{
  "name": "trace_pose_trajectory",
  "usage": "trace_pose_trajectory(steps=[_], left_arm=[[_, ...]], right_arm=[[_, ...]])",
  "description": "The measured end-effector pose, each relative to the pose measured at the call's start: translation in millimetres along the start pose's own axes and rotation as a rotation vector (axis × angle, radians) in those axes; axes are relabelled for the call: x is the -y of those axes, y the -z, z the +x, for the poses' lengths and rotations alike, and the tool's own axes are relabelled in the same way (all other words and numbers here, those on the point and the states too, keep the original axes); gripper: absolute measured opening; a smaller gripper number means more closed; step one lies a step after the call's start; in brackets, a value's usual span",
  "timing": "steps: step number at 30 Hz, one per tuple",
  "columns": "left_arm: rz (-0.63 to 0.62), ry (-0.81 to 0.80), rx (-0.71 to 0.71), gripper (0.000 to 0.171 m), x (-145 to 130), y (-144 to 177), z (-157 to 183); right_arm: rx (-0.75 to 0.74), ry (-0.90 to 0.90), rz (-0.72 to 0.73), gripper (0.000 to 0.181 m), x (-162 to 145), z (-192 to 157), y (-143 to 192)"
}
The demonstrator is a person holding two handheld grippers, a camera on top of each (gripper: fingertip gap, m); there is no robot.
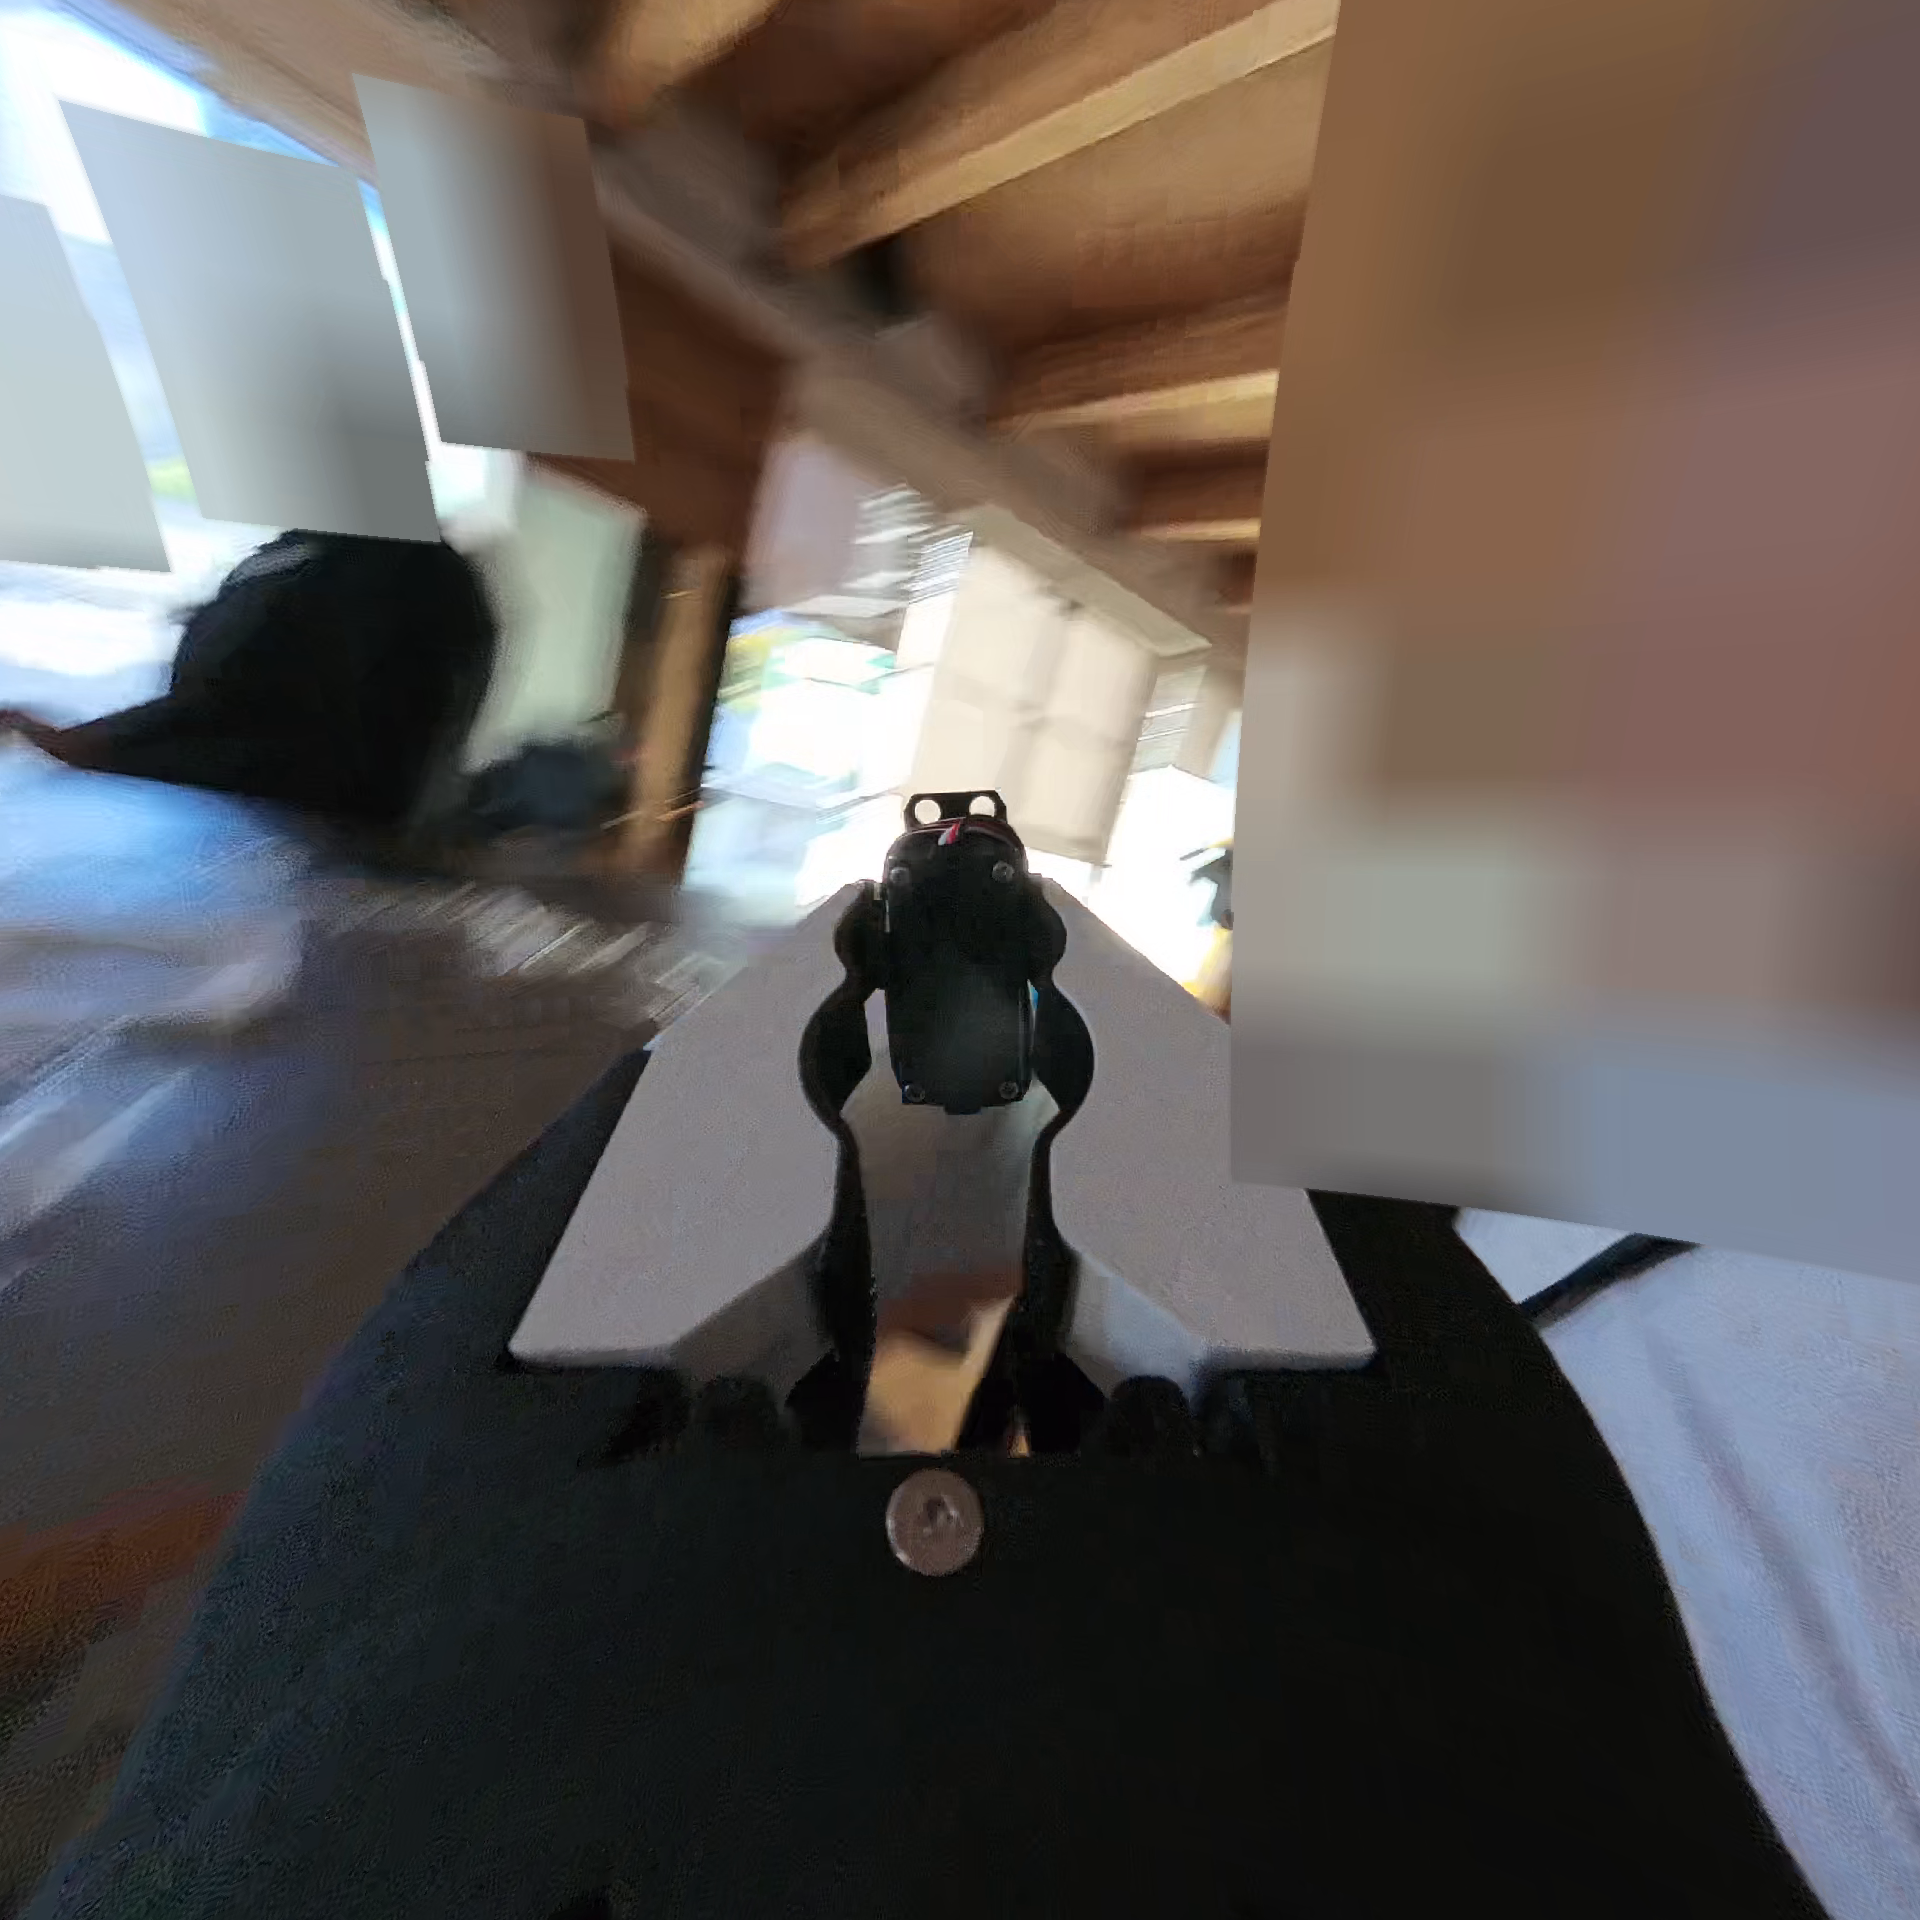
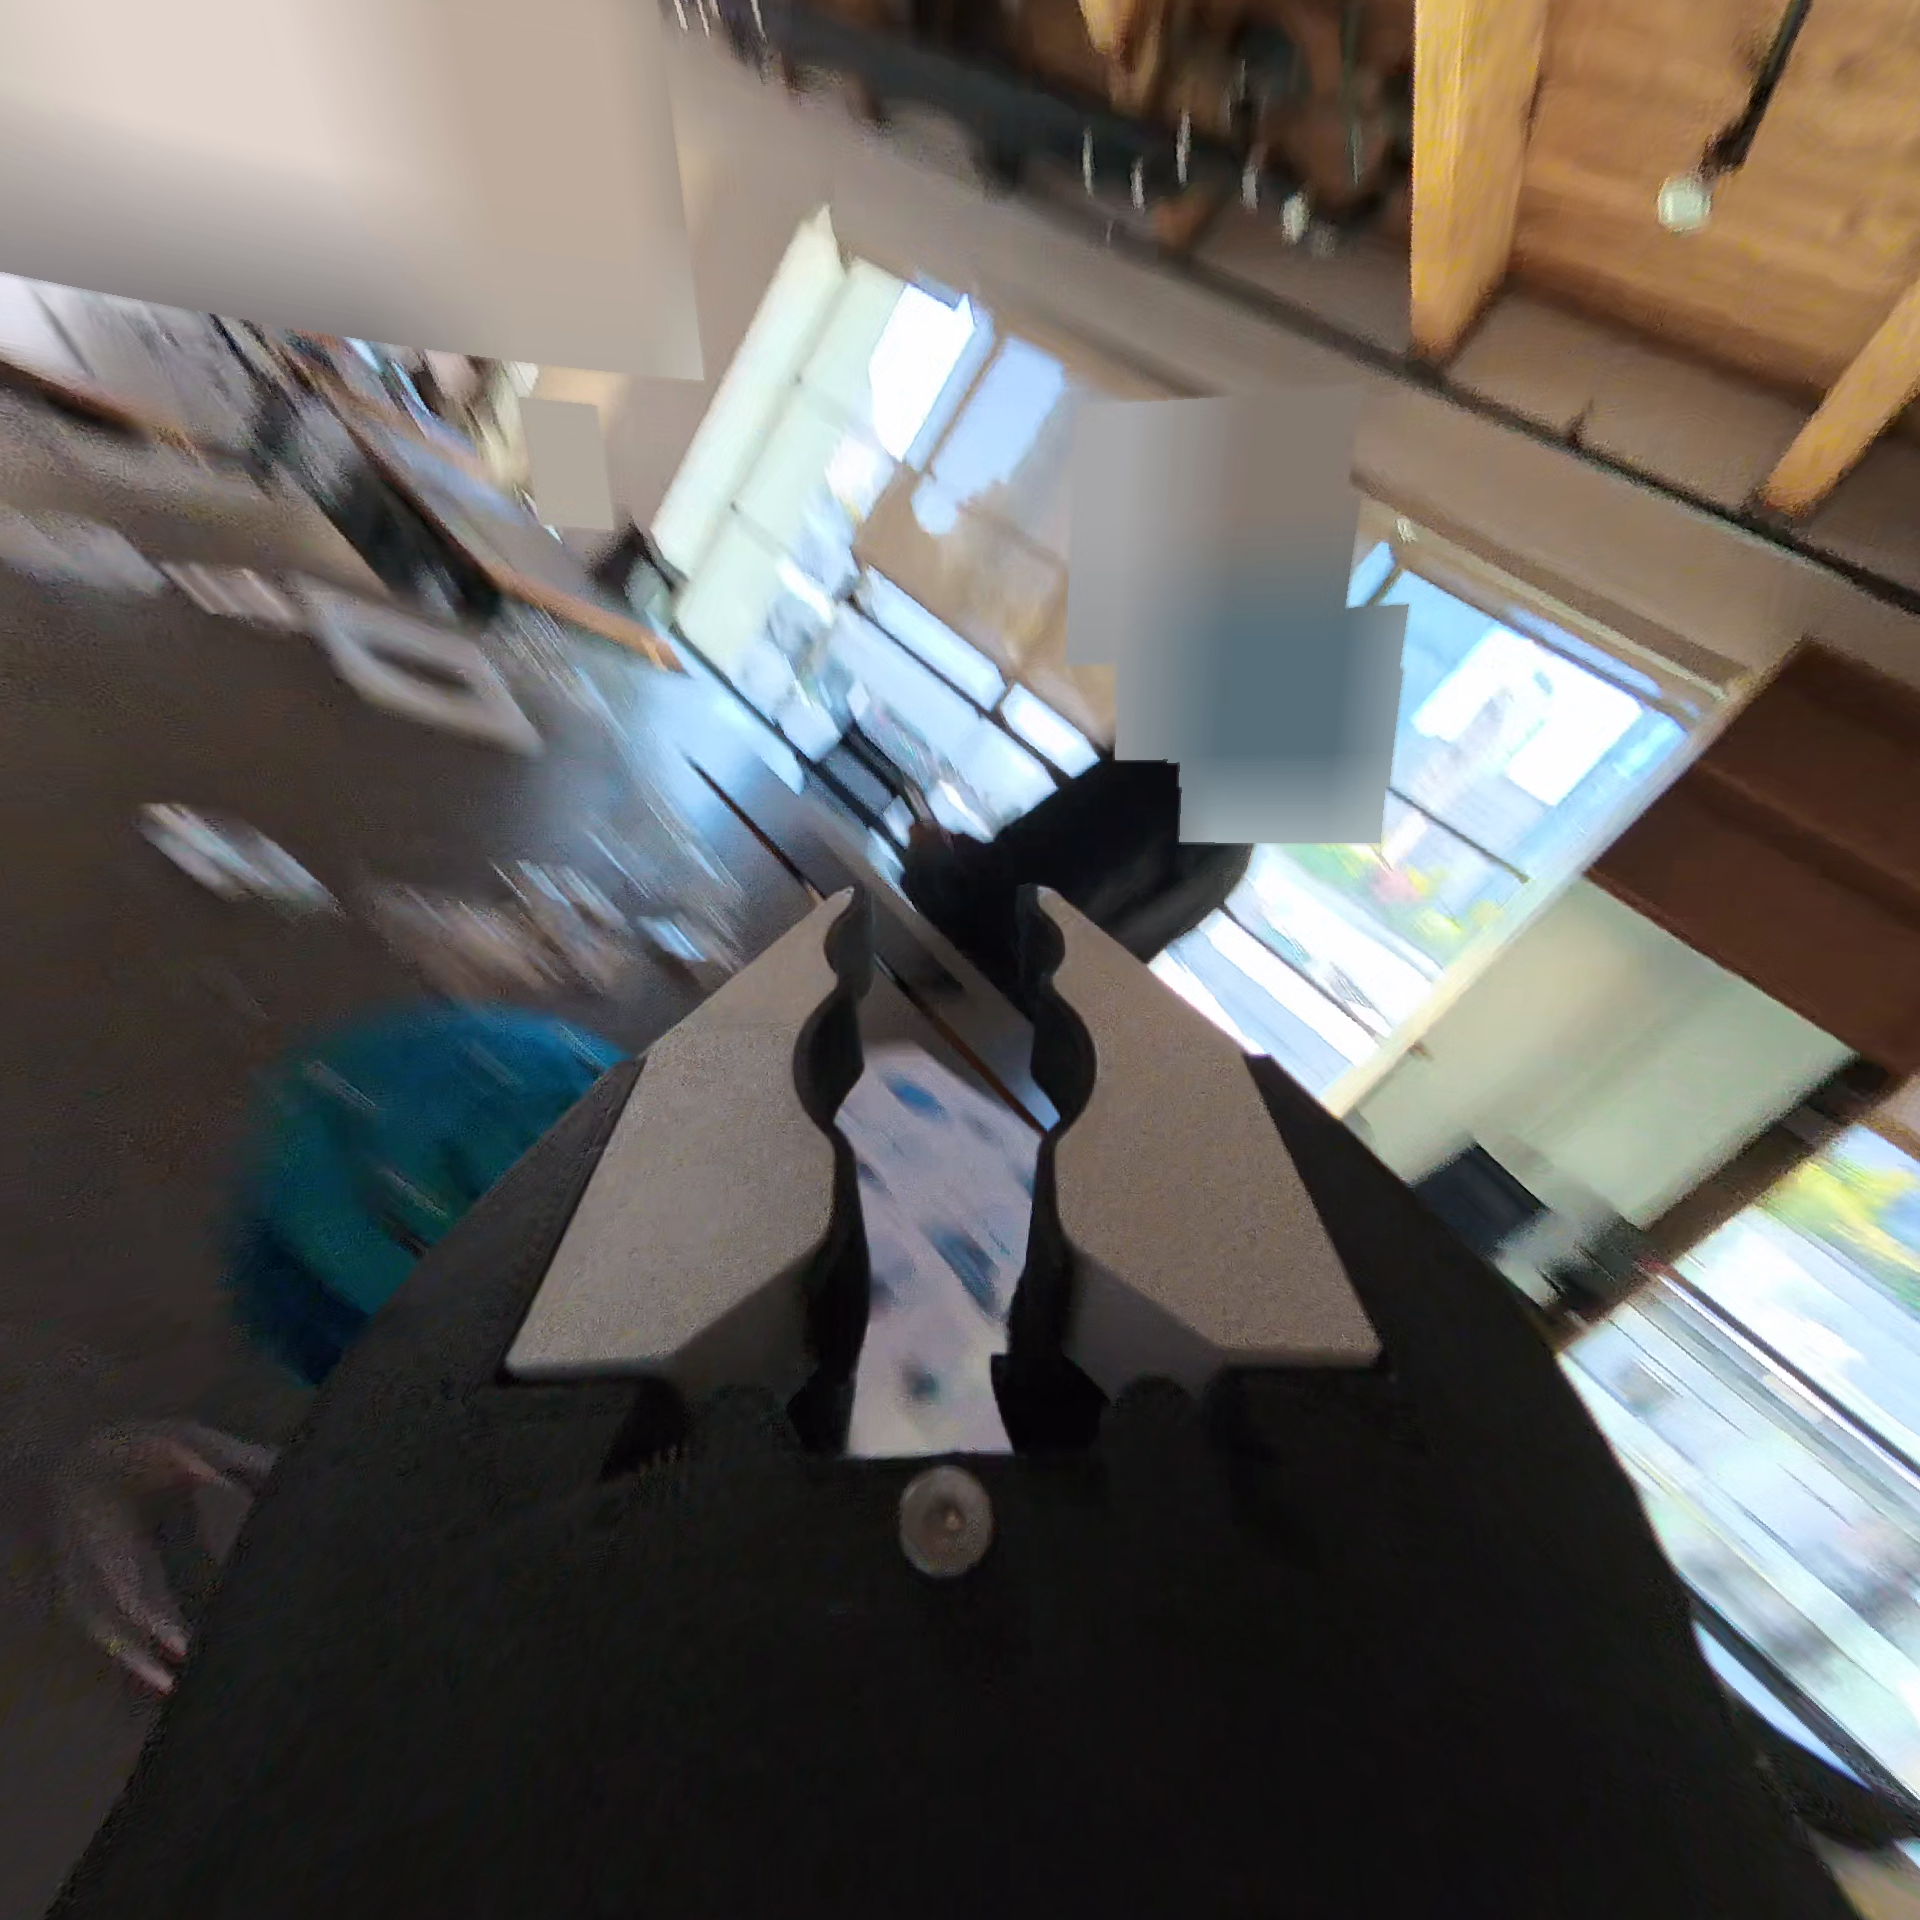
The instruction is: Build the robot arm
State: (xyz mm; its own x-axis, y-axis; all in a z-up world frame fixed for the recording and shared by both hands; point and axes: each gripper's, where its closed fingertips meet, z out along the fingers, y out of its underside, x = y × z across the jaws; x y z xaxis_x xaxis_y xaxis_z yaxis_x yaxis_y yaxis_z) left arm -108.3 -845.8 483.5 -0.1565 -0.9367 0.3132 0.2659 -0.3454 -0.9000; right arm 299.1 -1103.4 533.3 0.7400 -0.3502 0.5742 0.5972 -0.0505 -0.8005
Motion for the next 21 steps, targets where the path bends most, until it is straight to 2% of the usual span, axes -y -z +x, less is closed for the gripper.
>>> trace_pose_trajectory(steps=[2,4,7,8,11,13,16,21], left_arm=[[-0.081,0.064,0.246,0.025,-29.0,96.3,-41.7],[-0.13,0.161,0.343,0.025,-50.1,175.2,-69.3],[-0.107,0.335,0.386,0.025,-45.1,253.1,-110.8],[-0.094,0.403,0.392,0.025,-38.8,271.1,-124.4],[-0.092,0.49,0.421,0.025,-22.5,311.7,-161.5],[-0.122,0.503,0.469,0.025,-18.4,330.5,-191.7],[-0.133,0.564,0.48,0.025,-9.2,338.6,-237.8],[-0.27,0.546,0.539,0.025,-11.3,356.6,-321.2]], right_arm=[[0.1,-0.057,0.166,0.026,79.9,-94.0,-22.5],[0.267,-0.031,0.309,0.027,148.3,-211.9,-52.8],[0.525,0.079,0.489,0.026,230.5,-392.8,-105.1],[0.677,0.084,0.518,0.028,249.0,-457.1,-118.0],[1.164,-0.028,0.425,0.056,275.6,-629.5,-143.1],[1.357,-0.043,0.3,0.07,274.9,-716.1,-158.5],[1.388,0.093,0.273,0.076,268.3,-803.8,-190.4],[1.346,0.207,0.284,0.065,258.8,-890.1,-267.4]])
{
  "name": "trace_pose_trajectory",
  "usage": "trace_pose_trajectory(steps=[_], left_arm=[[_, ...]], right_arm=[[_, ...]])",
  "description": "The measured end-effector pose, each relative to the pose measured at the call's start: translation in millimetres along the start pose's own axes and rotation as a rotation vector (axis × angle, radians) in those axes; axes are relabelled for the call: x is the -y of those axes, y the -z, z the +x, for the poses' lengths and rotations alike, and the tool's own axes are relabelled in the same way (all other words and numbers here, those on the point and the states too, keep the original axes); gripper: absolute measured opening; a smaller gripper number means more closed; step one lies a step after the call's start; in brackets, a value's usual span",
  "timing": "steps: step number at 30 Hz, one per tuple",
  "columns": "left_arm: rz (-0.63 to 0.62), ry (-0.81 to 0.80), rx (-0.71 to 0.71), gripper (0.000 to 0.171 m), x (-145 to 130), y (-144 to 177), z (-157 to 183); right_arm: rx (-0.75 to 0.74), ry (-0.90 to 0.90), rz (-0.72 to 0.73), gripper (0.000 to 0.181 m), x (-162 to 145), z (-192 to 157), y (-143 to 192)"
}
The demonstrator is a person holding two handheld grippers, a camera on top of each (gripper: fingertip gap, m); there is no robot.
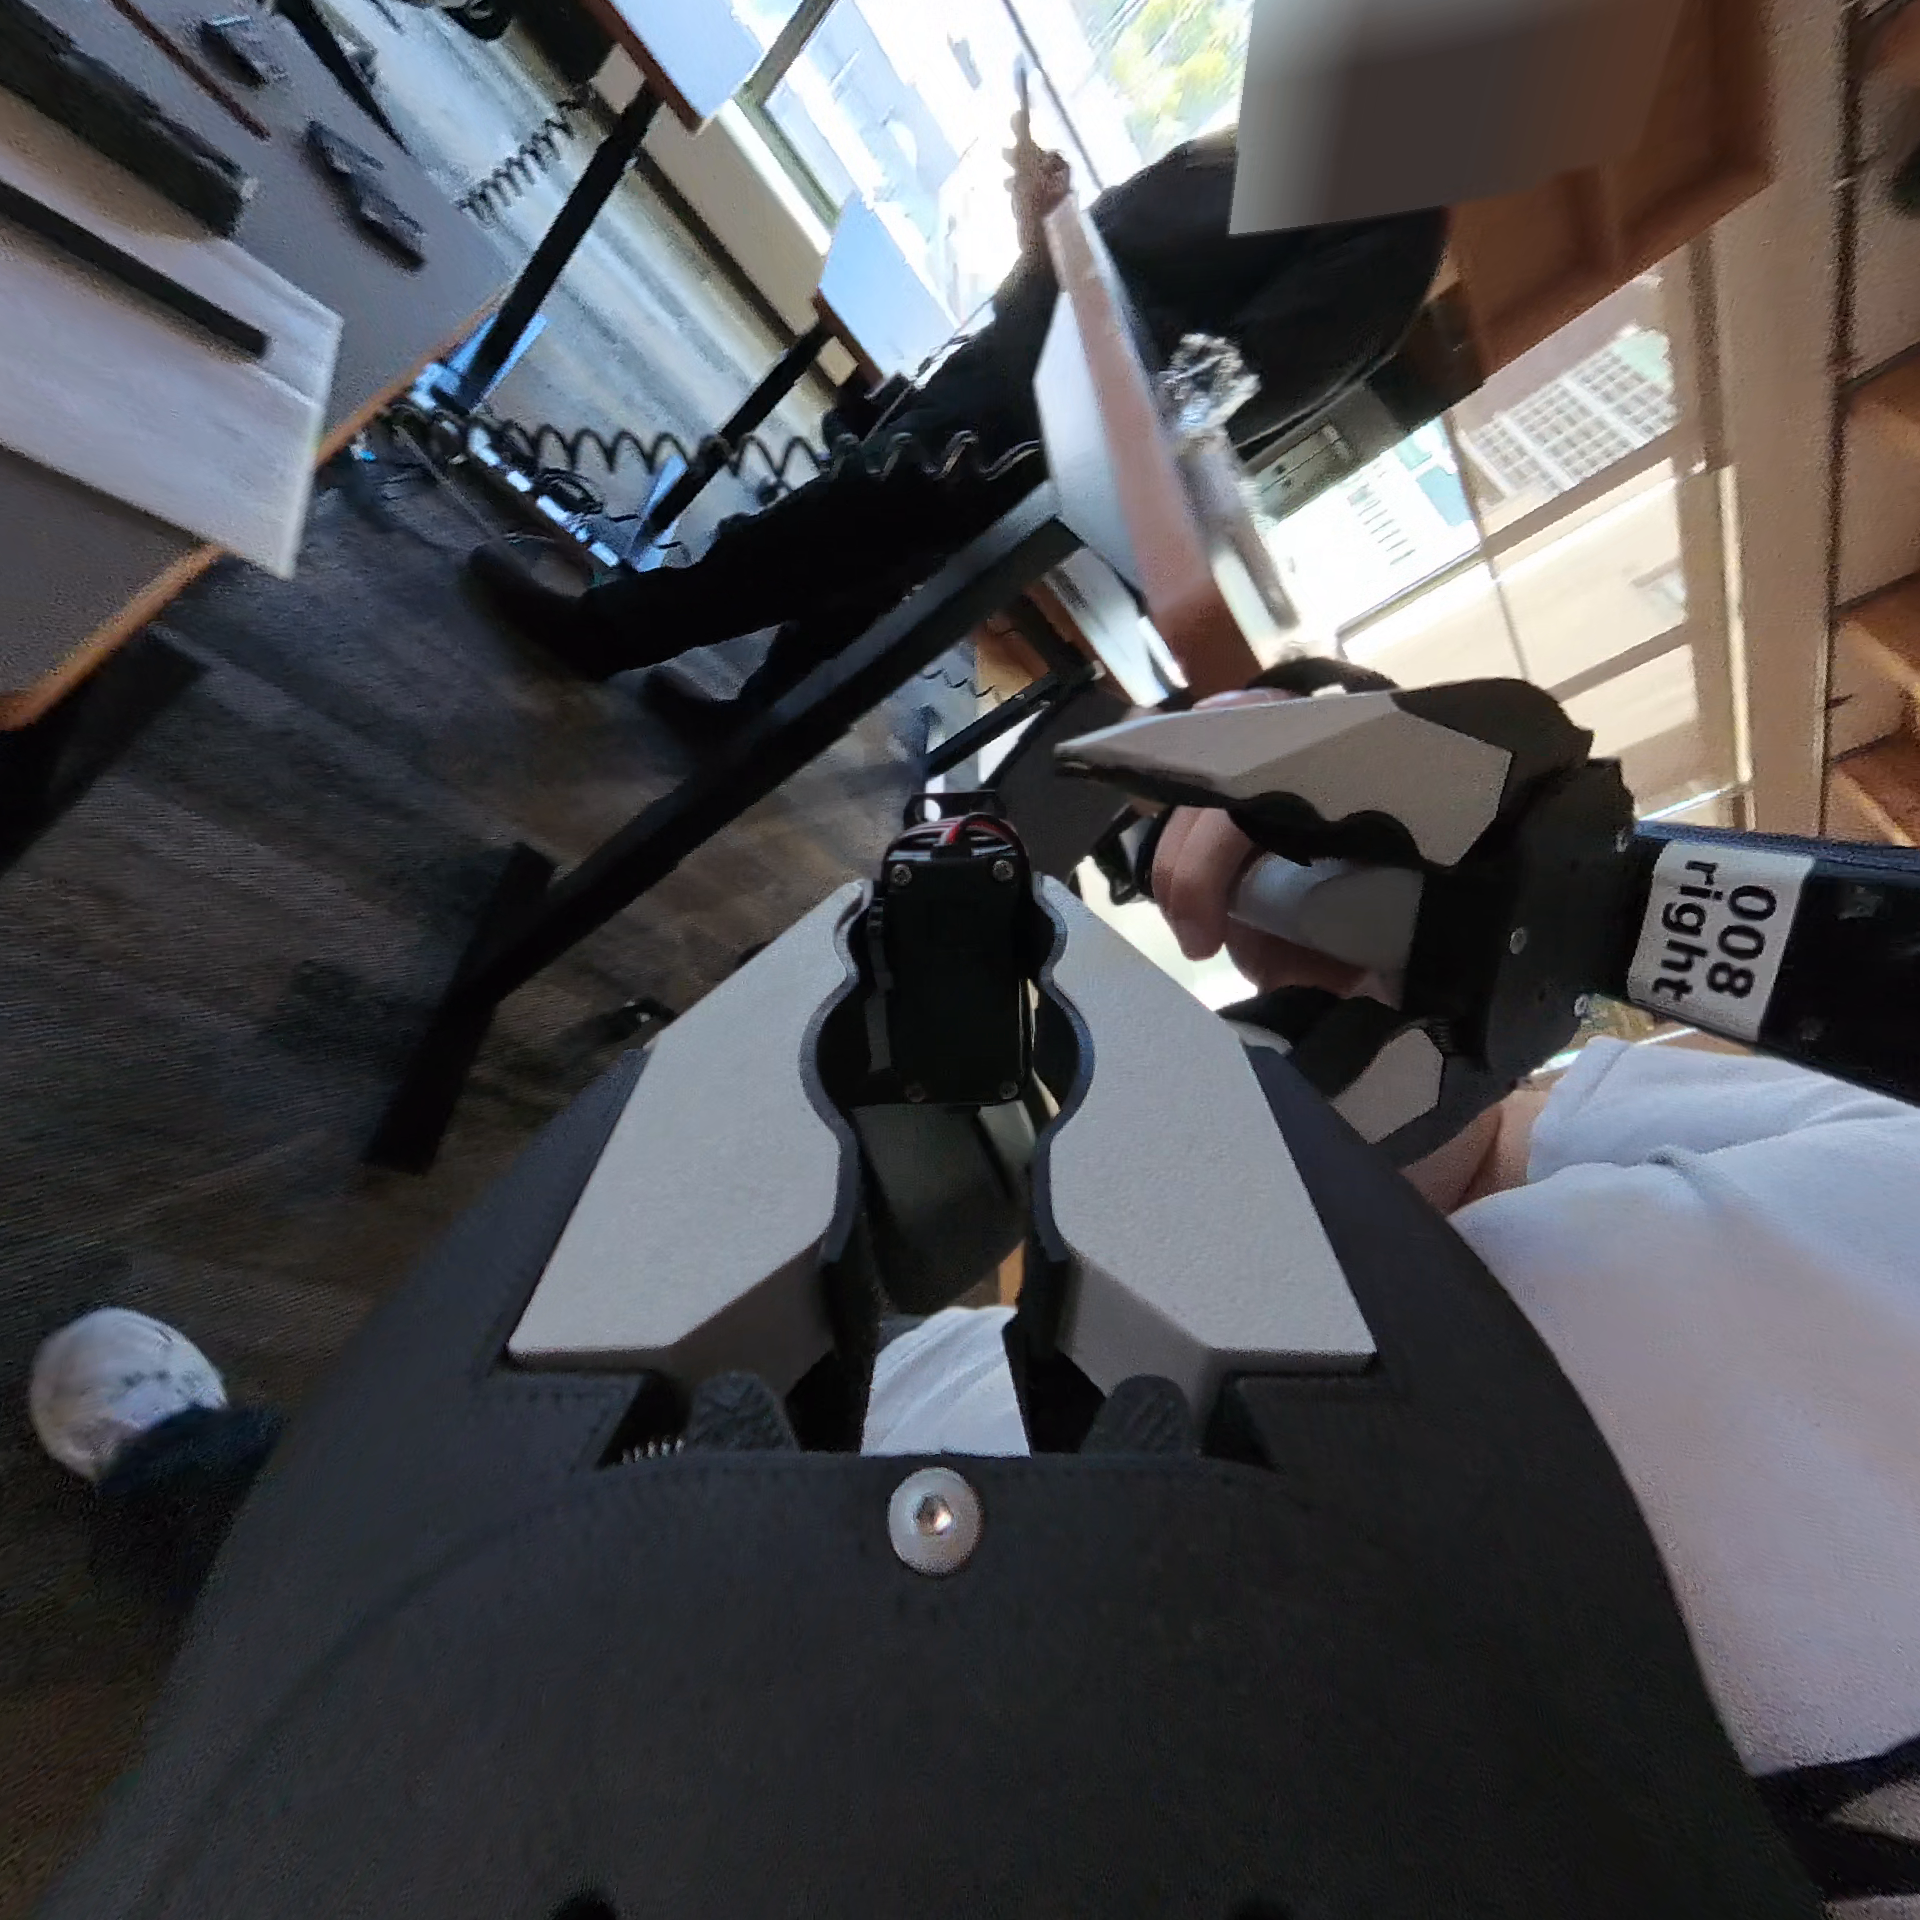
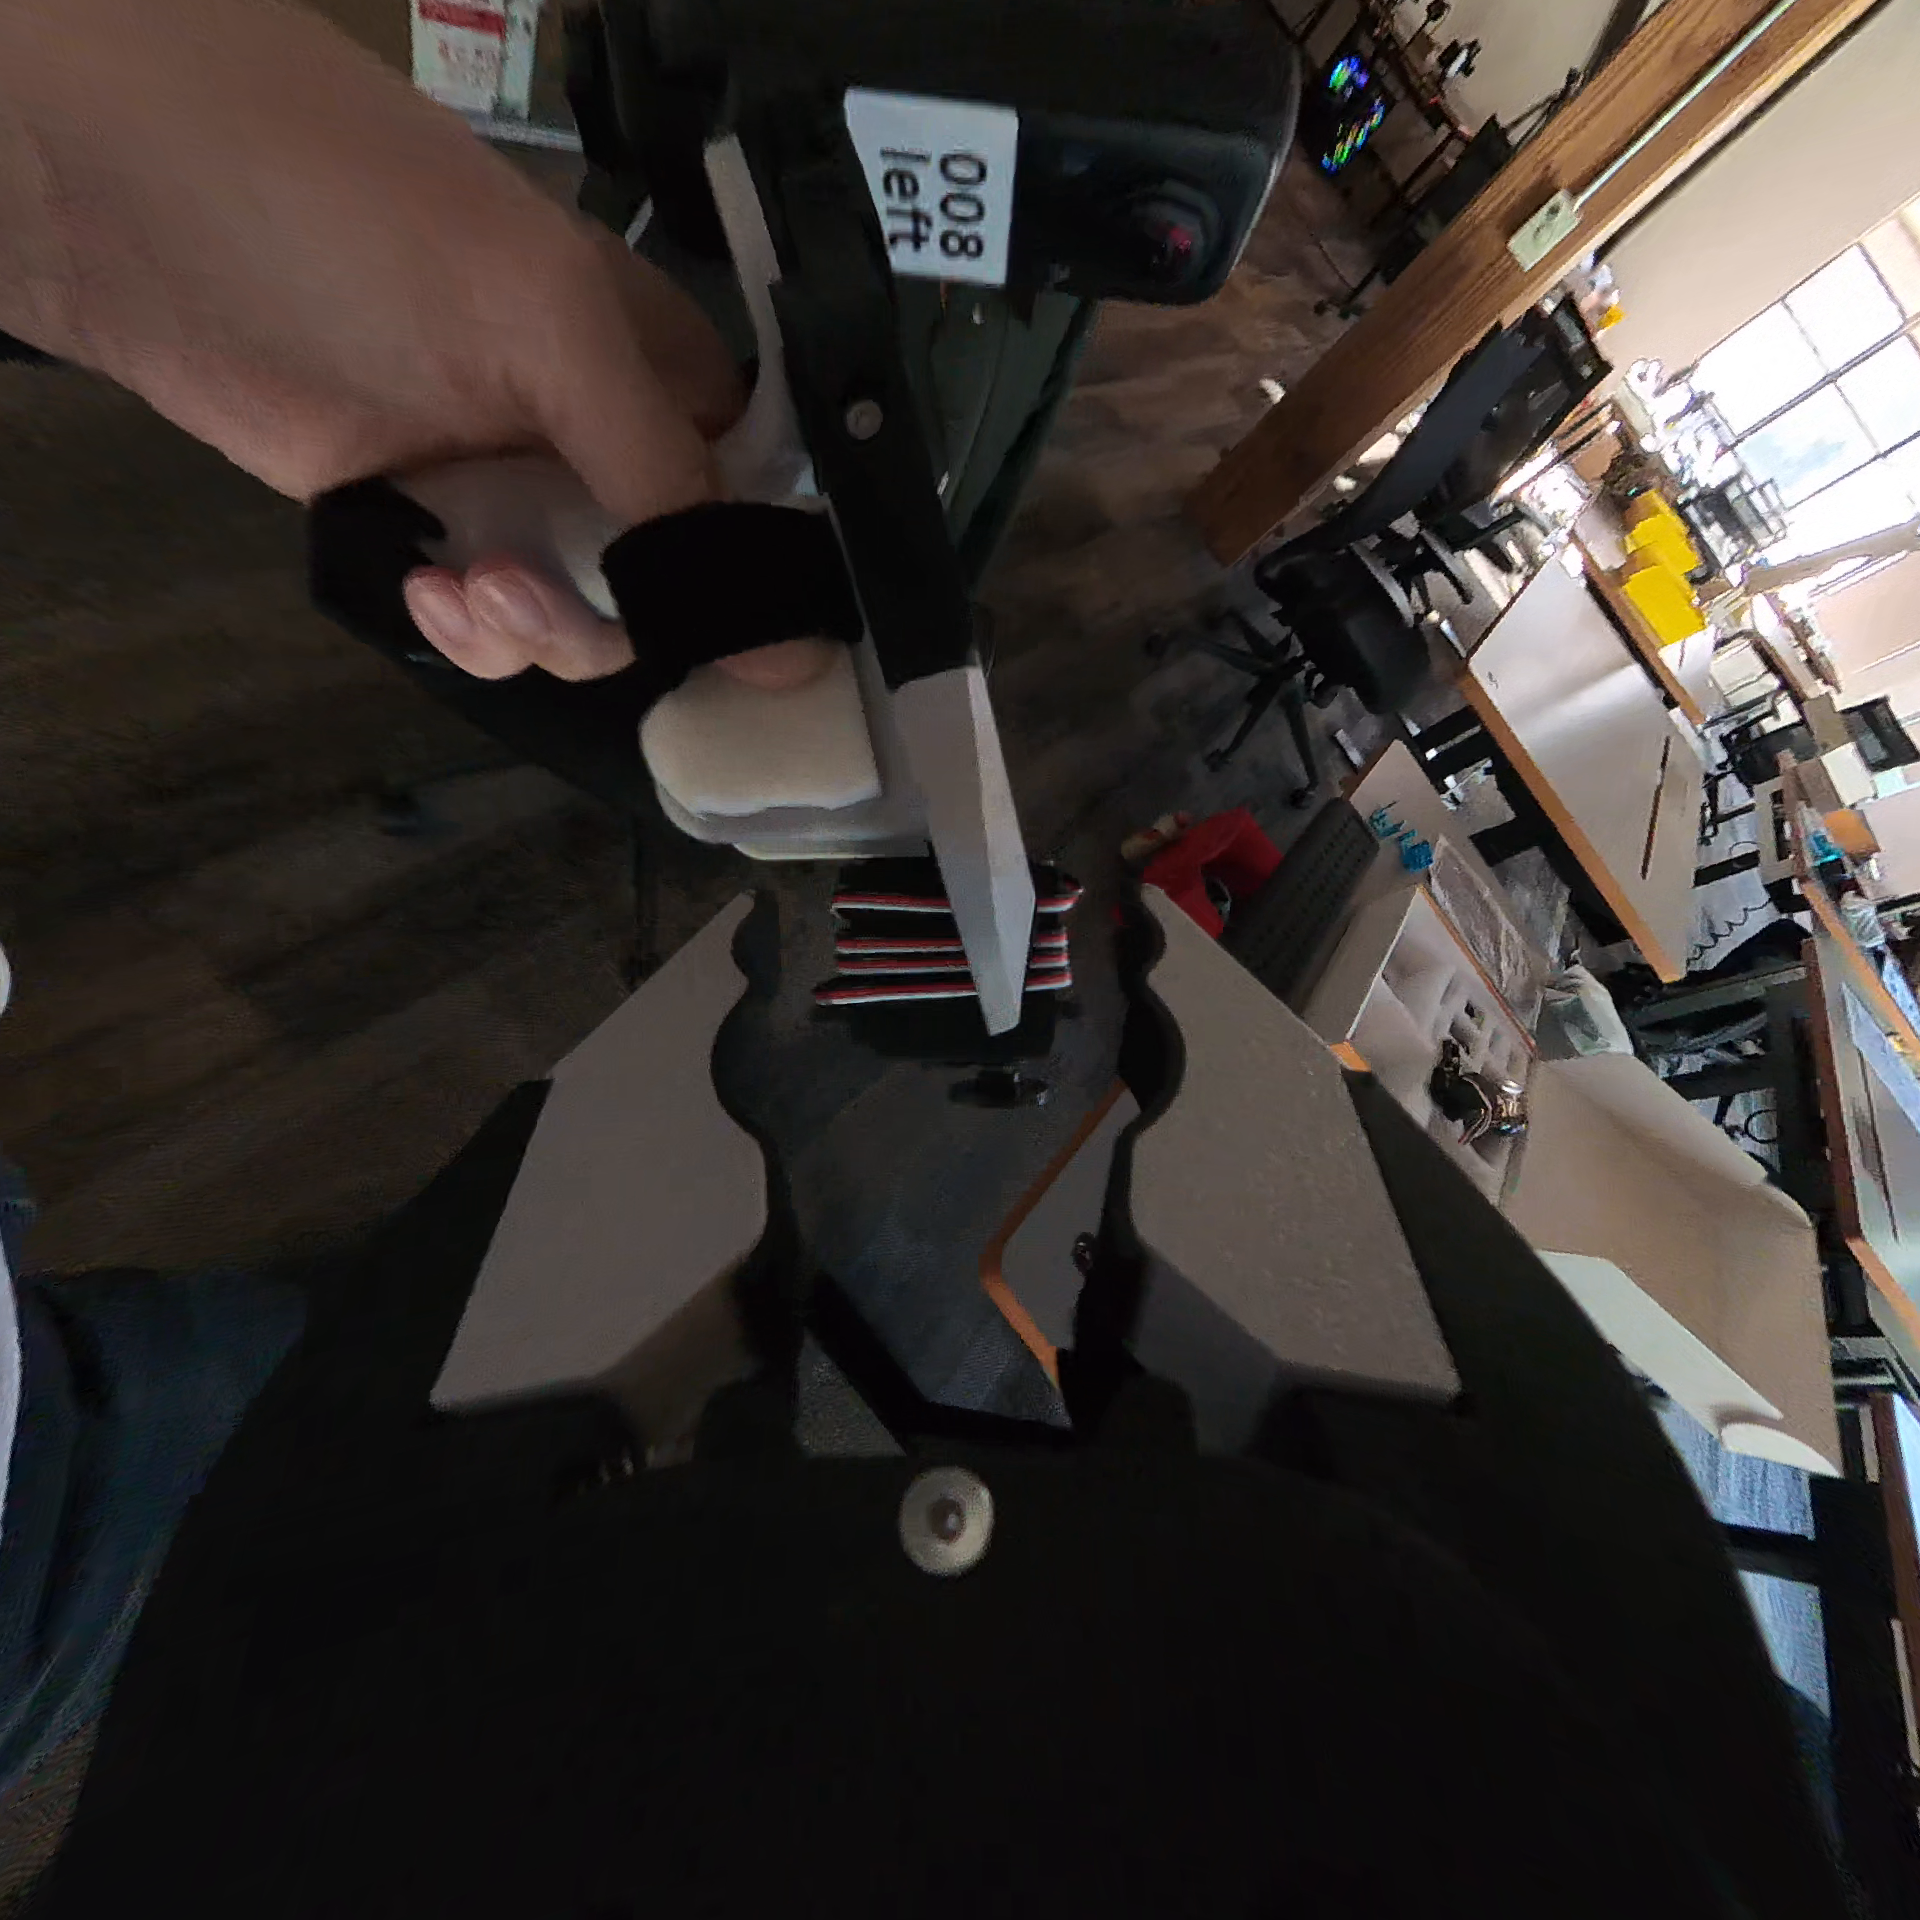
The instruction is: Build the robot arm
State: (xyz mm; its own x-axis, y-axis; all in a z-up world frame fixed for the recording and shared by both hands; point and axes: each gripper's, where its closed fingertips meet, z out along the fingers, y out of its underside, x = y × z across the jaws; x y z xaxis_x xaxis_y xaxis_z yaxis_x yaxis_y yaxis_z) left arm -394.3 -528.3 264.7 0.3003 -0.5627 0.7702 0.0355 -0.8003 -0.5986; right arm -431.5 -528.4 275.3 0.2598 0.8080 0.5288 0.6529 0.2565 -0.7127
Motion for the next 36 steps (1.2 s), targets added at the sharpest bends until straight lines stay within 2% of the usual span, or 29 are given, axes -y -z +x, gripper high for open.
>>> trace_pose_trajectory(steps=[3,6,13,16,21,26,29,32,36], left_arm=[[-0.008,0.054,-0.008,0.025,40.8,-7.7,-47.9],[0.005,0.118,-0.029,0.025,93.2,-15.5,-89.8],[-0.018,0.128,-0.035,0.025,210.4,-23.3,-179.5],[-0.069,0.11,-0.031,0.025,247.5,-22.6,-225.9],[-0.149,0.118,-0.067,0.025,315.8,-9.5,-300.7],[-0.212,0.142,-0.072,0.025,371.7,11.6,-363.1],[-0.202,0.169,-0.115,0.025,405.5,16.4,-393.8],[-0.193,0.167,-0.128,0.031,438.6,10.6,-435.6],[-0.141,0.203,-0.088,0.045,495.8,6.8,-517.2]], right_arm=[[0.051,-0.022,-0.016,0.049,-26.6,41.6,-51.5],[0.105,-0.08,-0.029,0.053,-42.7,91.3,-97.9],[0.14,-0.141,-0.028,0.051,-64.9,201.5,-194.6],[0.111,-0.126,-0.066,0.057,-79.0,238.5,-243.8],[0.016,-0.212,-0.137,0.052,-93.0,297.6,-324.8],[0.03,-0.289,-0.177,0.049,-92.6,341.5,-397.3],[0.029,-0.333,-0.197,0.048,-98.0,370.8,-432.3],[0.033,-0.357,-0.262,0.048,-125.6,400.5,-469.6],[-0.005,-0.414,-0.355,0.048,-190.9,453.7,-519.1]])
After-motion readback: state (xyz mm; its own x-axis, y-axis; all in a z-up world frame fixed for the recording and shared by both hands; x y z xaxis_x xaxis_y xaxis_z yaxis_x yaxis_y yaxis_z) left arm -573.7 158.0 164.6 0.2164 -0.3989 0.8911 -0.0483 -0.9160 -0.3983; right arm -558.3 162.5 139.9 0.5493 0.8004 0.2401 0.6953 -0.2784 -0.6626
